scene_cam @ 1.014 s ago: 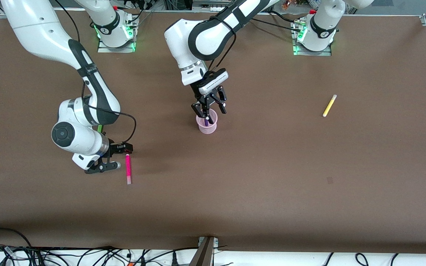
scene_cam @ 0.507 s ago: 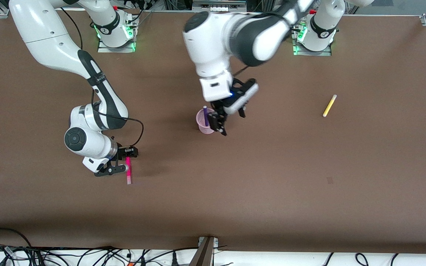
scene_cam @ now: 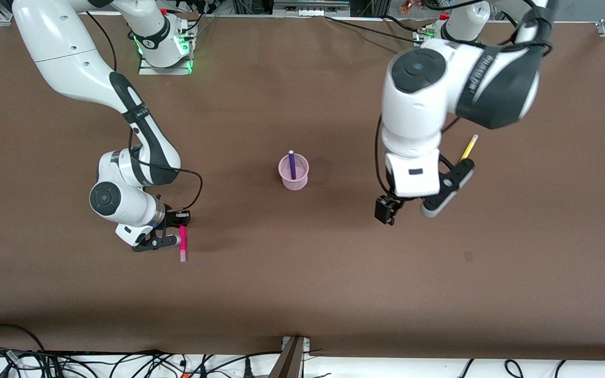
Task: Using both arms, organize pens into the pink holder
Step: 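Grasp the pink marker with the right gripper while the left gripper withdraws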
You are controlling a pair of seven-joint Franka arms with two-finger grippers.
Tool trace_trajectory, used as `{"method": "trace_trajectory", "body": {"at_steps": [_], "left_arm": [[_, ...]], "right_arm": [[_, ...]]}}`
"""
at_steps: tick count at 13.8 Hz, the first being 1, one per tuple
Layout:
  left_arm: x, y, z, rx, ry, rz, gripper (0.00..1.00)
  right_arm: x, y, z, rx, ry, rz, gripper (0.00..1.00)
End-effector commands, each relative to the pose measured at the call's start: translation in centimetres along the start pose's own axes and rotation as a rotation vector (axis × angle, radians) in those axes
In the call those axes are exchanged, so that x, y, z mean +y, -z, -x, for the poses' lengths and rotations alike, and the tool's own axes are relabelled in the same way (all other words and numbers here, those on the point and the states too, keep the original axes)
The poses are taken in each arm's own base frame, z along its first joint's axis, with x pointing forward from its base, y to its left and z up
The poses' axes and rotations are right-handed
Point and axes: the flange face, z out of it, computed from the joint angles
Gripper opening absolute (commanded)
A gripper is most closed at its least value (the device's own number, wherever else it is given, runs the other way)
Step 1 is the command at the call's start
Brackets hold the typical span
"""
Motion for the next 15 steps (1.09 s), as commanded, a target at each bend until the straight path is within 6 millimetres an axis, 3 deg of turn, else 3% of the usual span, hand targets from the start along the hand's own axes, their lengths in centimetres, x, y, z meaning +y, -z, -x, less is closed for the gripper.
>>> {"method": "trace_trajectory", "body": {"at_steps": [1, 3, 5, 7, 10, 11, 13, 15], "left_arm": [[-2.1, -0.4, -3.5, -0.074, -0.154, 0.002, 1.0], [-5.4, -0.4, -7.5, -0.139, -0.265, -0.032, 1.0], [-9.2, 1.4, -11.3, -0.199, -0.401, 0.022, 1.0], [-13.9, 1.9, -15.4, -0.285, -0.559, 0.056, 1.0], [-17.5, 1.3, -16.5, -0.326, -0.653, 0.034, 1.0], [-18.2, 0.7, -16.0, -0.333, -0.681, 0.021, 1.0], [-19.8, 0.9, -16.6, -0.3, -0.673, 0.034, 1.0], [-20.1, 1.2, -17.0, -0.297, -0.668, 0.041, 1.0]], "right_arm": [[0.1, -0.4, -0.4, 0.013, 0.007, -0.005, 0.2], [0.1, 0.0, -0.5, 0.014, -0.009, -0.005, 0.03], [-0.4, 0.4, -0.4, 0.0, -0.002, -0.011, 0.0], [-0.9, 1.9, 0.0, -0.055, -0.052, -0.033, 0.0], [-4.6, 5.9, -0.4, -0.183, -0.176, -0.071, 0.0], [-6.5, 7.9, -0.2, -0.225, -0.22, -0.073, 0.0], [-10.6, 10.0, 0.5, -0.304, -0.34, -0.098, 0.0], [-14.6, 13.3, 0.5, -0.382, -0.512, -0.175, 0.0]]}}
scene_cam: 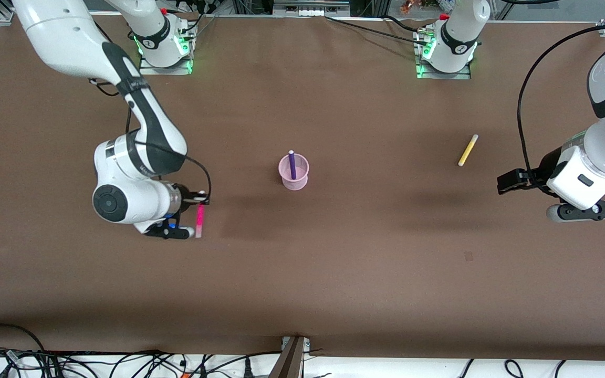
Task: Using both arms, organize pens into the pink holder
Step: 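Carry the pink marker over the holder with the right gripper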
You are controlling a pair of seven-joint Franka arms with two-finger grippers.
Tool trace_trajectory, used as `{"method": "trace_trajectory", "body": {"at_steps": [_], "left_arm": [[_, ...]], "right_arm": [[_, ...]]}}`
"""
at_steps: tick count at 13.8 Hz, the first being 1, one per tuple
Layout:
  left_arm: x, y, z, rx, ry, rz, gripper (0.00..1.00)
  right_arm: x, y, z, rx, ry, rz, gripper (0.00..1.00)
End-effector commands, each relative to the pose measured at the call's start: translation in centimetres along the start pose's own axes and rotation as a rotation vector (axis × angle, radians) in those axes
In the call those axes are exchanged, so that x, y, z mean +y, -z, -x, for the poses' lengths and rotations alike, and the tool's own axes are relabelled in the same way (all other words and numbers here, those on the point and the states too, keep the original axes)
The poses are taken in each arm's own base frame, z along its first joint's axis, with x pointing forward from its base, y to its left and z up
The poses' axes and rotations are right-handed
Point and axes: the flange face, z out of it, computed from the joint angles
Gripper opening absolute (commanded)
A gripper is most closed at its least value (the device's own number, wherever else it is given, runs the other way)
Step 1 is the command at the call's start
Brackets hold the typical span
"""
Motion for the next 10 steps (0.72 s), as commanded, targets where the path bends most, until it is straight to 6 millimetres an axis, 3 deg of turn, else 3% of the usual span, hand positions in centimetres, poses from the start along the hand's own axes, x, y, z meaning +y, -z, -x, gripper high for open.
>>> {"method": "trace_trajectory", "body": {"at_steps": [1, 6, 10], "left_arm": [[-1.8, 0.9, 1.2, 0.018, -0.007, 0.022, 1.0], [-2.6, 2.0, 0.6, 0.051, 0.005, 0.034, 1.0], [-2.3, 2.0, 0.6, 0.053, -0.001, 0.033, 1.0]], "right_arm": [[-4.8, 2.2, 3.3, -0.112, -0.182, -0.088, 0.0], [-12.7, 1.9, 8.1, -0.279, -0.521, -0.248, 0.0], [-19.7, -1.3, 11.2, -0.306, -0.776, -0.338, 0.0]]}}
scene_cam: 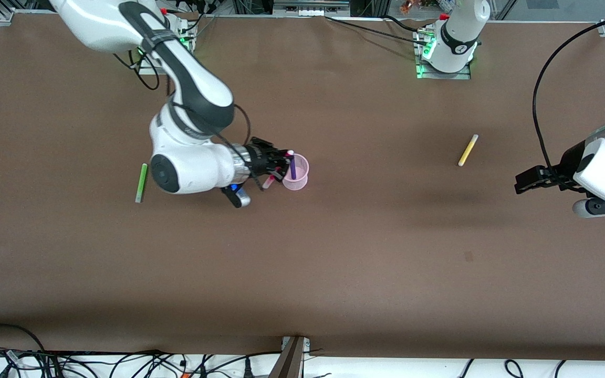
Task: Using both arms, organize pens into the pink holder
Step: 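Carry the pink marker over the holder with the right gripper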
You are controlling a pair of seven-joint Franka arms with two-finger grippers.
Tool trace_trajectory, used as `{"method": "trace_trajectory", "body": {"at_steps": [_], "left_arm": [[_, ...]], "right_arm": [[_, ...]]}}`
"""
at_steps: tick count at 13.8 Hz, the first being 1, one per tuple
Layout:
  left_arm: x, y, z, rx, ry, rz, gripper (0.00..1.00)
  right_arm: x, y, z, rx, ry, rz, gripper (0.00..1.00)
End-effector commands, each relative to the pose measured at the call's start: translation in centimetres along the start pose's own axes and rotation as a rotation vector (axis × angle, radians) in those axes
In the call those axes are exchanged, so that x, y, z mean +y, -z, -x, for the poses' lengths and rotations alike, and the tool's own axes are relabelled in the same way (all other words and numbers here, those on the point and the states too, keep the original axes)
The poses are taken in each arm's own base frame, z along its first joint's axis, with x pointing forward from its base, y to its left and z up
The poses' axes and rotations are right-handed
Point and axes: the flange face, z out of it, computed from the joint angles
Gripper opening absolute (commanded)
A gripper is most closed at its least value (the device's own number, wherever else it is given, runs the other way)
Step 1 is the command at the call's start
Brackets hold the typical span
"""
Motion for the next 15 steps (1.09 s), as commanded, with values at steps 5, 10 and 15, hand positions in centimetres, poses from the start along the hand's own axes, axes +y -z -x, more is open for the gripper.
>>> {"method": "trace_trajectory", "body": {"at_steps": [5, 10, 15], "left_arm": [[0.1, 0.7, 0.4, 0.01, -0.078, 0.027, 1.0], [-0.9, 0.7, 0.3, 0.012, -0.137, 0.005, 1.0], [-1.4, 1.0, 0.3, 0.018, -0.125, -0.002, 1.0]], "right_arm": [[-1.4, -6.1, 1.2, -0.01, -0.165, -0.058, 0.0], [-0.9, -6.9, 0.6, -0.009, -0.292, -0.04, 0.0], [-0.6, -8.6, -0.6, -0.013, -0.314, -0.013, 0.0]]}}
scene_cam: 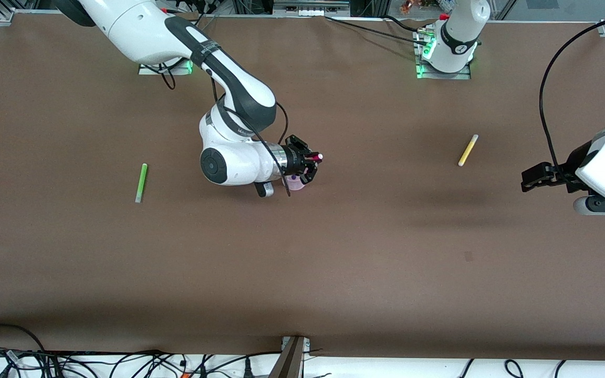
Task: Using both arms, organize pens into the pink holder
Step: 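Lower the pink marker into the holder and open the right gripper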
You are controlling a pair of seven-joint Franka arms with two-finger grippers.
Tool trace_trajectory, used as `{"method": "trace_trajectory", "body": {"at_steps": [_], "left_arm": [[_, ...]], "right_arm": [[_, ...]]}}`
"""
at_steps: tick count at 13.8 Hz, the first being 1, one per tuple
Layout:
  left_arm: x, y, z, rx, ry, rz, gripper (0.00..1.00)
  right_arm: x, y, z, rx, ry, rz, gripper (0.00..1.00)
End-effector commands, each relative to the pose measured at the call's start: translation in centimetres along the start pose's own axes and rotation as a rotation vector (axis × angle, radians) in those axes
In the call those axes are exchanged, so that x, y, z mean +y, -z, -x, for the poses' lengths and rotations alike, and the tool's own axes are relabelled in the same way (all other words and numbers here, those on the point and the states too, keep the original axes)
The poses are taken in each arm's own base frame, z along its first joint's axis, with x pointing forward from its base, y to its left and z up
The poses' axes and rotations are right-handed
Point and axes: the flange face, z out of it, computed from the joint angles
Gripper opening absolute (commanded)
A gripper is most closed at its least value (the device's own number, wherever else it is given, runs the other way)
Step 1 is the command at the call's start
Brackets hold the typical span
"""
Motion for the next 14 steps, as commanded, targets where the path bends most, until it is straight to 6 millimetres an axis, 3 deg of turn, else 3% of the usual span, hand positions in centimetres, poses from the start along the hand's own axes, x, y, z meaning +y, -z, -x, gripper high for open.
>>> {"method": "trace_trajectory", "body": {"at_steps": [1, 4, 6, 7, 9, 12, 14], "left_arm": [[-0.2, 0.8, 0.5, 0.014, -0.018, 0.021, 1.0], [0.0, 0.8, 0.4, 0.014, -0.004, 0.029, 1.0], [0.2, 0.2, -0.1, 0.004, 0.078, 0.127, 1.0], [-1.1, -0.1, -0.2, 0.002, 0.097, 0.127, 1.0], [-1.2, -0.6, -0.2, -0.005, 0.096, 0.122, 1.0], [-0.8, -0.6, -0.1, -0.008, 0.085, 0.104, 1.0], [-0.7, -0.7, -0.1, -0.006, 0.037, 0.024, 1.0]], "right_arm": [[0.1, -0.6, -0.5, -0.017, -0.033, 0.008, 0.0], [0.1, -1.3, -1.0, -0.04, -0.055, 0.02, 0.0], [0.1, -1.5, -1.2, -0.039, -0.051, 0.023, 0.0], [0.0, -1.5, -1.2, -0.039, -0.042, 0.021, 0.2], [-0.2, -1.5, -1.4, -0.035, -0.033, -0.001, 0.68], [-0.4, -0.9, -1.3, -0.025, -0.019, -0.012, 0.96], [-0.4, 0.0, -0.8, 0.021, 0.045, -0.026, 1.0]]}}
